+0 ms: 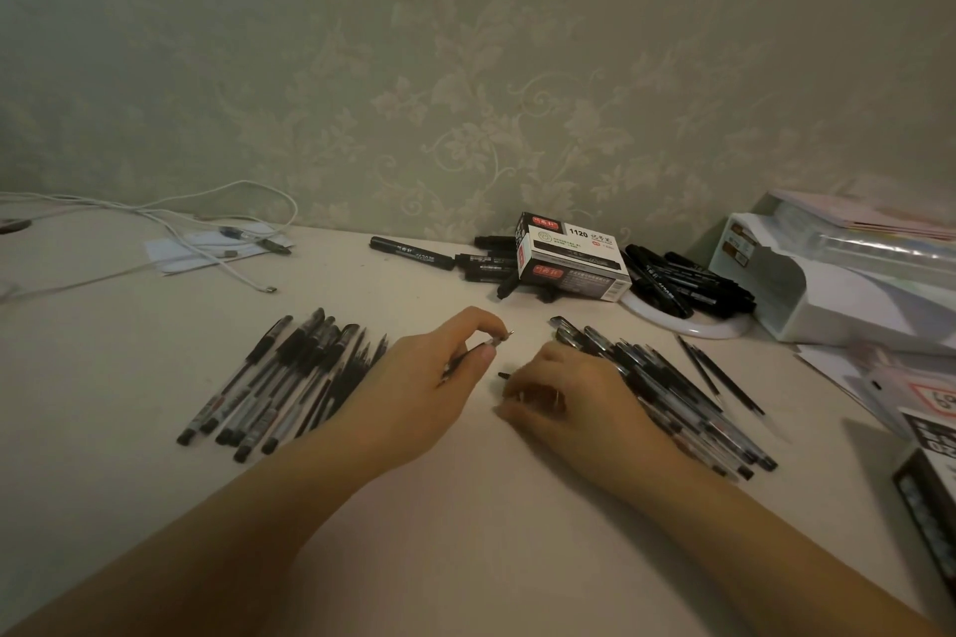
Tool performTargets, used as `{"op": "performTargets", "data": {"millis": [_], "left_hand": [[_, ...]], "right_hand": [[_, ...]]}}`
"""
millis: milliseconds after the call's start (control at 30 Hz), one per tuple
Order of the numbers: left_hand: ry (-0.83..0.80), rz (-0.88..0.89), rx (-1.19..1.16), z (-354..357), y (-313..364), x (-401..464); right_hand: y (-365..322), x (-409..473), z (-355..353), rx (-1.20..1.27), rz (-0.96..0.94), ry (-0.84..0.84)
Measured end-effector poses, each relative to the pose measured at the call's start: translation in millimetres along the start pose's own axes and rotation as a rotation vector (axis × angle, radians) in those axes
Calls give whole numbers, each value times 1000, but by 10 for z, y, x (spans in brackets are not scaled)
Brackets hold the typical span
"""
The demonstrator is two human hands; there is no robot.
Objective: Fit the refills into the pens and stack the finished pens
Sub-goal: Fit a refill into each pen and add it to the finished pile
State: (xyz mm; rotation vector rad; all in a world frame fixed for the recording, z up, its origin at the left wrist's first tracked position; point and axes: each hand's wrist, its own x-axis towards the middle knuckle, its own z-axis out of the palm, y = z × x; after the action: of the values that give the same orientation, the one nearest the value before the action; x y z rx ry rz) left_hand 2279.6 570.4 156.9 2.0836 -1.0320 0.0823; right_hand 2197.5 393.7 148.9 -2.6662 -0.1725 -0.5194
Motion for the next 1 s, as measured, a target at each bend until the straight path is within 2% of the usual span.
{"op": "performTargets", "data": {"millis": [67,133,233,267,333,433,700,867,1000], "left_hand": [[-7,5,9,1,-4,-3],[-26,7,29,0,-10,-6],[-67,16,64,-1,-18,-19],[-77,21,71,0,-16,-26],[-97,27,72,5,-8,-36],[-125,37,64,13,-4,-37],[-91,41,27,7,1,-24],[-104,46,18,13,-15,-29],[-88,44,85,22,-12,-29]], "right_hand": [[9,0,8,-20,-21,2],[17,5,4,60,40,83],[32,32,-29,496,256,221],[30,39,-34,622,291,239],[21,42,-31,726,289,218],[-12,36,5,777,244,157],[13,54,-25,816,281,199],[1,44,3,825,243,137],[19,41,3,819,229,116]]}}
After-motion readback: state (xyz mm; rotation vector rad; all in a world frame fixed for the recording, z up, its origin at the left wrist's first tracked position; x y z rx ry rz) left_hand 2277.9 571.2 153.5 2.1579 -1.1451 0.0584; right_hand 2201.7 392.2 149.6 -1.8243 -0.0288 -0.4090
